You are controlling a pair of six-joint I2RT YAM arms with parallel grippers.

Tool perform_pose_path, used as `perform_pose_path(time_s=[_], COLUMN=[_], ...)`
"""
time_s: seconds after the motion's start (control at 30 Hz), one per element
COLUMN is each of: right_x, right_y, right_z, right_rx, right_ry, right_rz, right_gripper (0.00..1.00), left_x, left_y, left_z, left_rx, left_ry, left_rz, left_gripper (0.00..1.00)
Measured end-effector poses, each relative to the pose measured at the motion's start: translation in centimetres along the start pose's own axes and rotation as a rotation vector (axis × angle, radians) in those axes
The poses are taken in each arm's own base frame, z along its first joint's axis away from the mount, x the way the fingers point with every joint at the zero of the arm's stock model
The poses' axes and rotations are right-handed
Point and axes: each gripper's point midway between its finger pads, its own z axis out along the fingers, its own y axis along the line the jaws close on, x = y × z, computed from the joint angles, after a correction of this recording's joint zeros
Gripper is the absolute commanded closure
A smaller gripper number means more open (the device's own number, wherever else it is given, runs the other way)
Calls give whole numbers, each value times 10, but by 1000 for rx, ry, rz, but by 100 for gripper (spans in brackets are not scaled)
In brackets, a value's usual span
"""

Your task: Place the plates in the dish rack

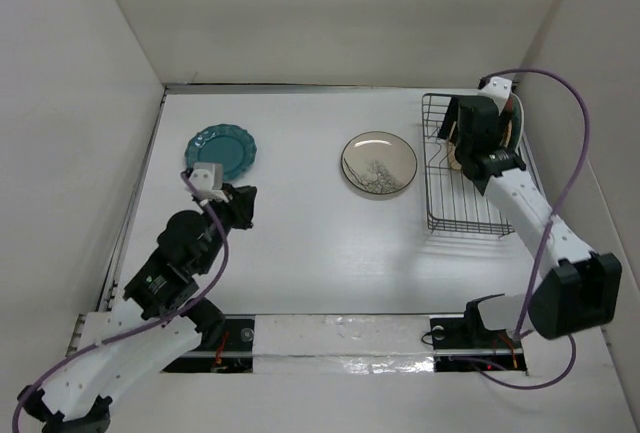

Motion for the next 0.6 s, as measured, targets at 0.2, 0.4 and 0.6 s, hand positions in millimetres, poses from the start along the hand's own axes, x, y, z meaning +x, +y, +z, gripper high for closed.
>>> perform_pose_path(time_s=[0.2,0.4,0.6], right_x=[-18,17,80], right_y=[32,62,88], right_z=[-101,-135,-141], right_rx=[-300,-546,-683], right_ry=[-232,-239,-116], right_rz=[189,276,273], right_gripper=[100,89,48], left_x=[52,88,150], left_y=[-12,-39,-59], left_z=[44,102,179], left_rx=[-25,-44,-78], left_ry=[228,374,494], left_rz=[29,-48,-139], left_gripper=[100,86,64])
